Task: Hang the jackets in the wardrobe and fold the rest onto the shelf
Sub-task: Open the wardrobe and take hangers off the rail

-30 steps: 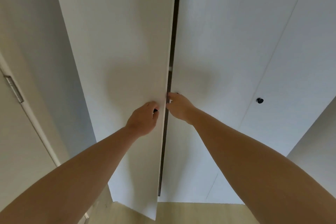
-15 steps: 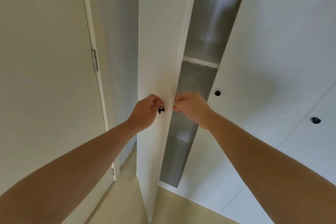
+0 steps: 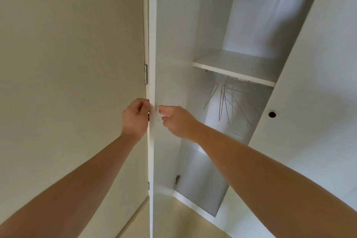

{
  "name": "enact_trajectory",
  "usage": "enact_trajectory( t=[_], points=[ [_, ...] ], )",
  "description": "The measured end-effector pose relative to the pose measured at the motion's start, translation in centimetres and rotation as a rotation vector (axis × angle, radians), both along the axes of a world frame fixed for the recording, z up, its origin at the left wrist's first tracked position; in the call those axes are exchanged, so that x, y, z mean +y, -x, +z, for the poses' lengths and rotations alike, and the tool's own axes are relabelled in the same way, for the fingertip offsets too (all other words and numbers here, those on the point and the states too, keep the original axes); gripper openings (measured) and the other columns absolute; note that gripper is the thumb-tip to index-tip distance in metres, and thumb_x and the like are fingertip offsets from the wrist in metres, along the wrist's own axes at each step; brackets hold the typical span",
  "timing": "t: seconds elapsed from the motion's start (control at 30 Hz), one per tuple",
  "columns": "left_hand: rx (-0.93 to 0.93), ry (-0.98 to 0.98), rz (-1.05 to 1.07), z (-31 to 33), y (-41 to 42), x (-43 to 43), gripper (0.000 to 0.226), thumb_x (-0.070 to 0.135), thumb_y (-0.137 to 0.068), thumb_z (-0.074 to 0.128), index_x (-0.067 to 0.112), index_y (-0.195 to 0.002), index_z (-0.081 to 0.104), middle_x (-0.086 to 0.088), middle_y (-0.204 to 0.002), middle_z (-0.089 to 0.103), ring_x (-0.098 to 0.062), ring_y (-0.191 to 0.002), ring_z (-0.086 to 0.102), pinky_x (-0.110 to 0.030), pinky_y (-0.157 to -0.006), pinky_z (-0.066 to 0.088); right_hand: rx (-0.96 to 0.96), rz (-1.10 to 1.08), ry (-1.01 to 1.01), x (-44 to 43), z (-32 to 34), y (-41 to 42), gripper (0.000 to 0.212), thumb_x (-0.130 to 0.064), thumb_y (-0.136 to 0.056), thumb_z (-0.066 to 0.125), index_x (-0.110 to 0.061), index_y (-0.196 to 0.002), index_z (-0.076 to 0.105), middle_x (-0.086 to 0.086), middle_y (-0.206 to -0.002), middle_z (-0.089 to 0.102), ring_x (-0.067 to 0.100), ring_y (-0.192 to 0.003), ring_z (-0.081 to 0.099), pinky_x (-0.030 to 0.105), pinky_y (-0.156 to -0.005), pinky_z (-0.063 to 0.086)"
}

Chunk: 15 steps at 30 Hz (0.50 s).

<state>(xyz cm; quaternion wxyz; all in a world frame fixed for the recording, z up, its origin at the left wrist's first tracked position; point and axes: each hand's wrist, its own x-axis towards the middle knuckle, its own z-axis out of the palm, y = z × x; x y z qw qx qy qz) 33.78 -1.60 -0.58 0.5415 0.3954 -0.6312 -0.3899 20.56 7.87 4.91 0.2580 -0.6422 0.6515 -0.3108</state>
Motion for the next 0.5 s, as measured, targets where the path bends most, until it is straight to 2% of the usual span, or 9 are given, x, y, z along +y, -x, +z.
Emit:
enact_trajectory(
  t=[0.1, 0.2, 0.23, 0.33, 0.37, 0.43, 0.5],
  points=[
    [-0.044, 0.045, 0.060, -0.2, -2.3, -1.0, 0.015, 0.031, -0.100, 0.056, 0.030, -0.094, 0.071, 0.019, -0.086, 0.072, 0.000, -0.082, 0.068, -0.014, -0.075, 0.051, 0.033, 0.026, -0.043, -2.5, -0.2, -1.8, 0.058, 0.000, -0.096, 0.042, -0.016, -0.151, 0.043, 0.004, -0.153, 0.047, 0.022, -0.137, 0.049, 0.034, -0.111, 0.041],
    [-0.137, 0.080, 0.125, -0.2, -4.0, -2.8, 0.013, 0.024, -0.098, 0.063, 0.028, -0.107, 0.071, 0.030, -0.090, 0.068, 0.012, -0.086, 0.064, 0.001, -0.076, 0.041, 0.100, 0.030, -0.088, -4.7, -0.1, -3.3, 0.066, -0.002, -0.096, 0.038, -0.021, -0.158, 0.028, 0.001, -0.163, 0.032, 0.019, -0.148, 0.034, 0.036, -0.120, 0.032],
    [-0.162, 0.082, 0.163, -0.1, -4.4, -3.6, 0.016, 0.021, -0.097, 0.064, 0.023, -0.111, 0.072, 0.029, -0.092, 0.067, 0.011, -0.086, 0.064, 0.002, -0.076, 0.040, 0.116, 0.029, -0.096, -5.3, -0.2, -3.7, 0.067, -0.002, -0.096, 0.037, -0.021, -0.159, 0.026, 0.001, -0.164, 0.030, 0.019, -0.149, 0.031, 0.036, -0.121, 0.029],
    [-0.230, 0.052, 0.219, 0.3, -5.5, -5.6, 0.023, 0.018, -0.095, 0.066, 0.016, -0.117, 0.072, 0.011, -0.100, 0.073, -0.003, -0.092, 0.066, -0.002, -0.077, 0.040, 0.157, 0.025, -0.112, -6.6, -0.7, -4.2, 0.067, -0.002, -0.096, 0.036, -0.018, -0.160, 0.023, 0.004, -0.164, 0.027, 0.020, -0.150, 0.028, 0.033, -0.122, 0.025],
    [-0.251, 0.060, 0.219, 0.3, -5.8, -6.0, 0.023, 0.019, -0.094, 0.067, 0.016, -0.117, 0.072, 0.011, -0.098, 0.072, -0.004, -0.091, 0.067, 0.000, -0.076, 0.039, 0.164, 0.025, -0.117, -6.9, -1.0, -4.1, 0.067, -0.002, -0.096, 0.036, -0.017, -0.160, 0.022, 0.004, -0.164, 0.027, 0.020, -0.150, 0.028, 0.032, -0.122, 0.025],
    [-0.276, 0.119, 0.222, 0.1, -5.9, -6.1, 0.022, 0.018, -0.093, 0.069, 0.015, -0.115, 0.072, 0.019, -0.090, 0.066, 0.007, -0.083, 0.063, 0.005, -0.072, 0.038, 0.166, 0.028, -0.123, -7.4, -1.5, -3.8, 0.068, -0.001, -0.095, 0.035, -0.017, -0.160, 0.021, 0.004, -0.165, 0.027, 0.020, -0.150, 0.028, 0.031, -0.121, 0.025],
    [-0.260, 0.175, 0.247, -0.4, -5.5, -5.7, 0.020, 0.016, -0.093, 0.069, 0.015, -0.113, 0.070, 0.020, -0.089, 0.063, 0.014, -0.079, 0.059, 0.003, -0.072, 0.041, 0.170, 0.020, -0.124, -7.6, -2.0, -3.1, 0.069, -0.001, -0.095, 0.035, -0.018, -0.160, 0.020, 0.004, -0.165, 0.027, 0.020, -0.150, 0.028, 0.029, -0.120, 0.026]
  ],
)
